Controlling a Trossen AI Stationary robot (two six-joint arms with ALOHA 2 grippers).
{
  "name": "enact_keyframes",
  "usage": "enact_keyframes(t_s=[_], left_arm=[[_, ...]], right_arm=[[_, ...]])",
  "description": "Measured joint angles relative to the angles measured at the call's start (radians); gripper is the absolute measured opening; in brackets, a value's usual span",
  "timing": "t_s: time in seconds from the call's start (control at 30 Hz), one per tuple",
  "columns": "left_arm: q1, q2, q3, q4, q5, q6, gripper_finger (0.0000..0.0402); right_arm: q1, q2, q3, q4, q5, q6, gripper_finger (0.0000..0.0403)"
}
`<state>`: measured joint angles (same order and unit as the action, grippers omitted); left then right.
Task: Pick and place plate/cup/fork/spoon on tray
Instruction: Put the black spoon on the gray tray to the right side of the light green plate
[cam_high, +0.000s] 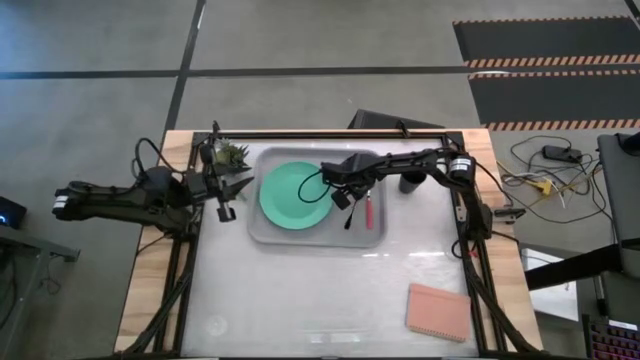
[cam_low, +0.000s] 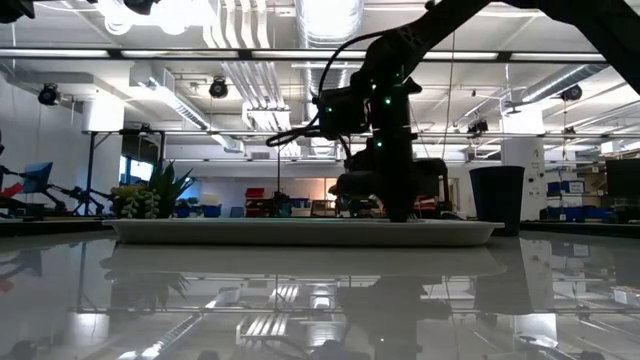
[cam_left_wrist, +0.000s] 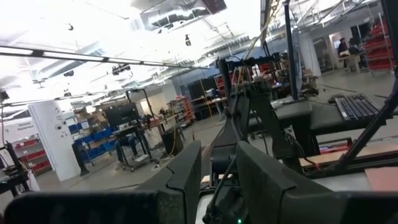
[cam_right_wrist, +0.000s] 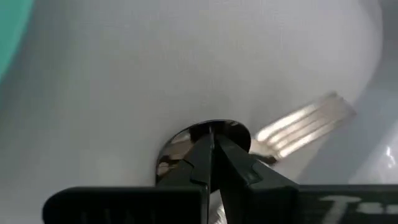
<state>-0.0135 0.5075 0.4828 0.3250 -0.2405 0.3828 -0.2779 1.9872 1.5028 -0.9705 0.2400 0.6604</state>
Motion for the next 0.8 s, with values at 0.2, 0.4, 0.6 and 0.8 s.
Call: enact_keyframes(t_s=[0.2, 0.4, 0.6, 0.8], left_arm=[[0.0, -0.006, 0.0, -0.005, 0.0, -0.002, 0.0085], [0.0, 0.001, 0.0, -0.008, 0.0, -0.002, 0.0085], [0.0, 0.002, 0.0, -0.007, 0.0, -0.002, 0.0085], [0.0, 0.002, 0.0, -0.01, 0.0, -0.002, 0.0085]], right_arm=[[0.0, 0.003, 0.0, 0.091, 0.047, -0.043, 0.0008], [-0.002, -0.007, 0.005, 0.101, 0.049, -0.051, 0.0008], [0.002, -0.047, 0.025, 0.033, 0.019, -0.031, 0.0008], [0.037, -0.067, 0.024, -0.072, -0.013, -0.001, 0.0008]])
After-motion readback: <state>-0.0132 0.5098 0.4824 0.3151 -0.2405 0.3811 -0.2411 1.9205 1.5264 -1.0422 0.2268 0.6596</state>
